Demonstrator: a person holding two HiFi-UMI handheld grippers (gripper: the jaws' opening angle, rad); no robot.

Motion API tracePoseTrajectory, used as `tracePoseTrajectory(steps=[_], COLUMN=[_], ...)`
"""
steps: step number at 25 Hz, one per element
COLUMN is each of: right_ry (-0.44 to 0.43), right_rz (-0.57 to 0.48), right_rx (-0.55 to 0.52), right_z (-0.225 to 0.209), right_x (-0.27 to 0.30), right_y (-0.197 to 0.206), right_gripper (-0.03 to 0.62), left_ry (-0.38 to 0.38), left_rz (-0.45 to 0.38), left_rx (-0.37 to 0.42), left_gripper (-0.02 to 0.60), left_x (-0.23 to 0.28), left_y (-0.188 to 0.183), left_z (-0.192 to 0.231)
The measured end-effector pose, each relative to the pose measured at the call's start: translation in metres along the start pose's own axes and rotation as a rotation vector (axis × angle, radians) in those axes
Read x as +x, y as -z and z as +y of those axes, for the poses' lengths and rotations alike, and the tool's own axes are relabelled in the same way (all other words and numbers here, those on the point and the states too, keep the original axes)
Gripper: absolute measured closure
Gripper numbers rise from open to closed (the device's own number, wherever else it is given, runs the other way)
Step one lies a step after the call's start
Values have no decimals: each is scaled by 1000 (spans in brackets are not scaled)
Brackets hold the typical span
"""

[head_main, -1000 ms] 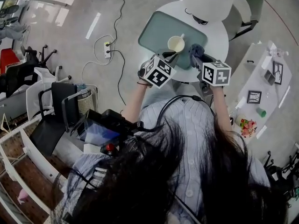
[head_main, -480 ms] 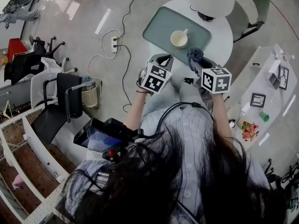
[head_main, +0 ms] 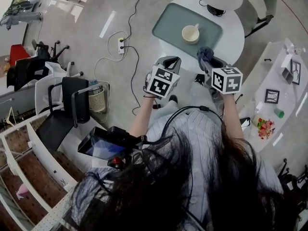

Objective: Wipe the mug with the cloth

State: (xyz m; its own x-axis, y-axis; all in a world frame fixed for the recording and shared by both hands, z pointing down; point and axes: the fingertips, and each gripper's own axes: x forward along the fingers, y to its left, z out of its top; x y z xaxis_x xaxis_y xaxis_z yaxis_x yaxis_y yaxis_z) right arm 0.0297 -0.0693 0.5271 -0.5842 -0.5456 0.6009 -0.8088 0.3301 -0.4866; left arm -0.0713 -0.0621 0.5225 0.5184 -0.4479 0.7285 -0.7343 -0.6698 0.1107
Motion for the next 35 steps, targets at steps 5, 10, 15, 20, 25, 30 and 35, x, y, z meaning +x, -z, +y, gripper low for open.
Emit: tracePoseTrajectory(steps=[5,10,15,20,25,30,35], right_ry=[34,57,62,85,110,126,125], right_rz=[-32,-77,-138,-161,-160,-162,-163], right_rx=[13,33,60,91,87,90,76], right_z=[34,78,121,160,178,176,175], right_x=[-7,-17,-28,-39,-56,-79,-97], right_y=[22,51,73,103,129,144,154], right_gripper=[496,496,496,496,496,496,496], left_ry=[-1,26,57,93,110,134,137], left_rz=[11,9,-6,12,-23,-26,-48], left_rx=[-36,-23,14,40,52,57,68], left_gripper=[555,555,555,555,555,555,555], left_x=[-32,-66,-99,-128,-138,-138,-141], left_y=[29,65,101,144,154,155,149], left_z=[6,-1,-15,-30,-44,-69,-92])
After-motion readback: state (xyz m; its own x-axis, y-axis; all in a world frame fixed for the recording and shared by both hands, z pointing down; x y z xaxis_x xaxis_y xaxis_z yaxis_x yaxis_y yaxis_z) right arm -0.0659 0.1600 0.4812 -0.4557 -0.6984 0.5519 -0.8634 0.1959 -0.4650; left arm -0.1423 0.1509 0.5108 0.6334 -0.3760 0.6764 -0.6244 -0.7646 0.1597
